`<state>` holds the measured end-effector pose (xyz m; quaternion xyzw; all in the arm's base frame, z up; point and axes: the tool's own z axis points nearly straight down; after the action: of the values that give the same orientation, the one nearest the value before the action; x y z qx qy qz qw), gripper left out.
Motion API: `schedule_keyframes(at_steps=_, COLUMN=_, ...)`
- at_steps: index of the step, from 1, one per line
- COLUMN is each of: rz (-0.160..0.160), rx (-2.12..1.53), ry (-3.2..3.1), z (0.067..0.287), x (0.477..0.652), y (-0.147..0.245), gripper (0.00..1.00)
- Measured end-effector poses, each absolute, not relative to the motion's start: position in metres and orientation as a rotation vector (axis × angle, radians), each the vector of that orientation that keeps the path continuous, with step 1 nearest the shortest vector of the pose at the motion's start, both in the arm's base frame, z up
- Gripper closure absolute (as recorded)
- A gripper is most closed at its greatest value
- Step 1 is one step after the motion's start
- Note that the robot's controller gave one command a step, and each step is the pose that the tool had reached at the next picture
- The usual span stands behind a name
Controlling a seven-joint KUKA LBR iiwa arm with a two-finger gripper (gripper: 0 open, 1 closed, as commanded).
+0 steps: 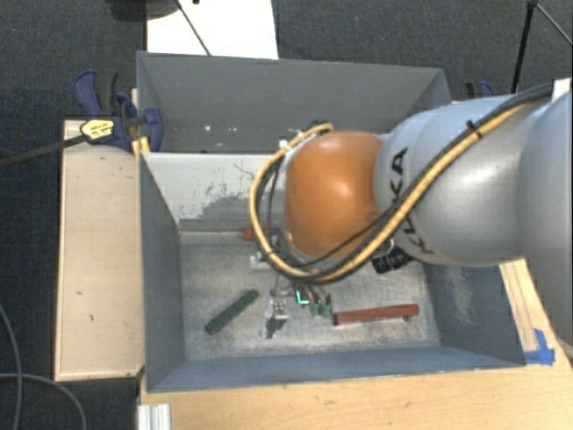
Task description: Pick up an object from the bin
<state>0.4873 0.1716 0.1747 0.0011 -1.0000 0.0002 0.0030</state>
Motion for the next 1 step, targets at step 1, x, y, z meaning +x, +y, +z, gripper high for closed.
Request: schedule_keyframes(at_steps=1, rz=-0.002, rx=-0.002, ry=-3.143, z=0.1784, x=0.4894, y=0.1709, gripper=0.00)
